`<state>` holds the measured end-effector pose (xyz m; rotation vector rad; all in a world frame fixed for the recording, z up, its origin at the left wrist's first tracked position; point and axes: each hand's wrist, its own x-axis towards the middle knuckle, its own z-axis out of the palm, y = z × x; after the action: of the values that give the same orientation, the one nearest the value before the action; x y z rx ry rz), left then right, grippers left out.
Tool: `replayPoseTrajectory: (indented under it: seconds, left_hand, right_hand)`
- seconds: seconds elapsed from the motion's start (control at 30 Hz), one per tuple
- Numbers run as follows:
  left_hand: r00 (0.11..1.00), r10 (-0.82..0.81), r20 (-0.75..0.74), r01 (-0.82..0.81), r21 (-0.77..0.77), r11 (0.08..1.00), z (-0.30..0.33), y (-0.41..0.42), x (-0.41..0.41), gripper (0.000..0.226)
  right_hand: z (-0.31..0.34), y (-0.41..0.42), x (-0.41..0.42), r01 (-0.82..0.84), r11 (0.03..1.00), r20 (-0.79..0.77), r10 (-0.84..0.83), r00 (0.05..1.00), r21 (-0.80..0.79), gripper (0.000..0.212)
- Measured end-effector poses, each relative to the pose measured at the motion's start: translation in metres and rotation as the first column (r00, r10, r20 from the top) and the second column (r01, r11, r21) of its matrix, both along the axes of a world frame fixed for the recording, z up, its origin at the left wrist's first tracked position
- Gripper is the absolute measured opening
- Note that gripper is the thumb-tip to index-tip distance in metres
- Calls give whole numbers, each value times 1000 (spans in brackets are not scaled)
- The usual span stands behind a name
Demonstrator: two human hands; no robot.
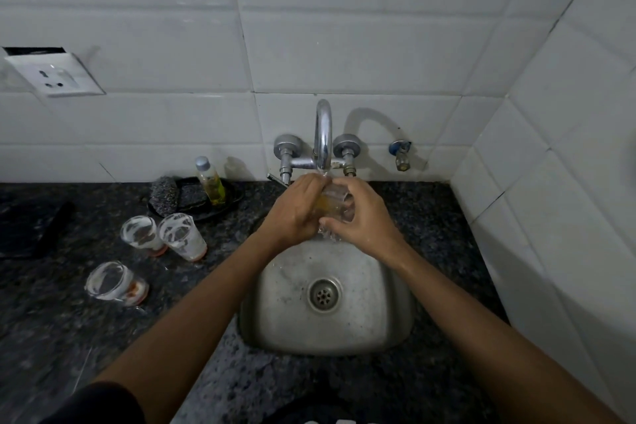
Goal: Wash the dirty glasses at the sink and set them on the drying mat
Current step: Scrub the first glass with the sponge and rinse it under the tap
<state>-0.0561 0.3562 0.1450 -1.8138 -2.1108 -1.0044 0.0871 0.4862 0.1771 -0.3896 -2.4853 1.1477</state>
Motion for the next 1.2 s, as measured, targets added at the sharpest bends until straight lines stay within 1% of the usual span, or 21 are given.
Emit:
replayPoseTrajectory:
  seconds: [0.07, 0.1, 0.13, 0.2, 0.27, 0.33, 0.37, 0.4, 0.47, 0.5, 0.53, 0.57, 0.6, 0.67, 0.73, 0.77, 0.87, 0.93, 1.0, 1.1, 1.2]
  left_hand:
    - [1000, -8, 14, 8, 27, 1000, 1, 0, 1, 48]
    - [1000, -15, 25, 14, 32, 999, -1, 0, 2, 45]
    - [999, -17, 51, 16, 17, 1000, -5, -1, 2, 46]
    - [986, 22, 164, -13, -52, 999, -9, -1, 2, 54]
    - [956, 48, 290, -19, -103, 995, -8, 1, -1, 56]
    - [882, 57, 468, 11, -143, 990, -4, 4, -5, 53]
    - [800, 81, 595, 41, -189, 981, -2, 3, -8, 56]
    - [664, 101, 741, 103, -224, 969, 1, 0, -11, 61]
    - [246, 89, 965, 243, -150, 958, -1, -9, -19, 64]
    - [20, 56, 998, 267, -59, 962, -2, -13, -21, 64]
    - [-156, 22, 987, 253, 19, 967, -1, -14, -19, 66]
    - [-262, -6, 965, 209, 63, 976, -1, -14, -15, 65]
    - [-294, -17, 956, 144, 62, 988, -1, -10, -10, 58]
    - [-250, 30, 968, 17, -27, 1000, -7, 2, 3, 44]
    - [-240, 80, 968, -93, -105, 990, -16, 11, 11, 43]
    - [-275, 66, 959, -133, -106, 985, -18, 14, 13, 43]
    - [-393, -81, 916, -202, 0, 979, -16, 18, 19, 36]
    - [-432, -179, 884, -257, 70, 964, -18, 20, 21, 26]
    - [-432, -219, 875, -268, 107, 957, -21, 23, 22, 25]
    - [-440, -212, 873, -274, 95, 957, -25, 28, 25, 28]
    - [-507, -283, 814, -252, 174, 952, -17, 28, 26, 40]
  right_hand:
    - [3, -1, -2, 84, 962, 92, -62, 994, -259, 72]
    - [3, 0, -4, 117, 935, 140, -73, 987, -335, 70]
    - [3, 1, -4, 126, 941, 155, -80, 985, -315, 67]
    - [4, 2, -3, 66, 993, 91, -58, 994, -93, 66]
    - [4, 0, 0, -34, 997, 15, 33, 999, 66, 67]
    - [6, 3, 2, -86, 992, -5, 86, 996, 95, 67]
    - [7, 4, 3, -102, 991, -4, 103, 995, 85, 67]
    - [9, 6, 3, -123, 989, 1, 123, 992, 81, 66]
    - [9, 11, 2, -172, 980, 20, 171, 985, 102, 63]
    - [10, 13, 2, -187, 974, 38, 184, 982, 125, 63]
    - [11, 14, 1, -196, 969, 58, 189, 980, 148, 64]
    - [12, 15, 0, -204, 965, 75, 195, 978, 162, 64]
    - [13, 15, -1, -218, 962, 90, 206, 974, 165, 65]
    - [13, 15, -4, -266, 948, 111, 249, 962, 177, 65]
    - [11, 13, -6, -308, 923, 119, 287, 950, 230, 67]
    - [11, 13, -6, -305, 912, 114, 283, 952, 276, 69]
    - [14, 8, -3, -215, 845, 42, 223, 974, 490, 69]
    - [12, 7, 0, -194, 768, -17, 257, 966, 610, 53]
    - [9, 9, 2, -226, 751, -17, 301, 953, 621, 35]
    - [20, 13, -7, -361, 791, 210, 294, 932, 494, 24]
    - [35, 20, -23, -549, 684, 447, 348, 824, 481, 27]
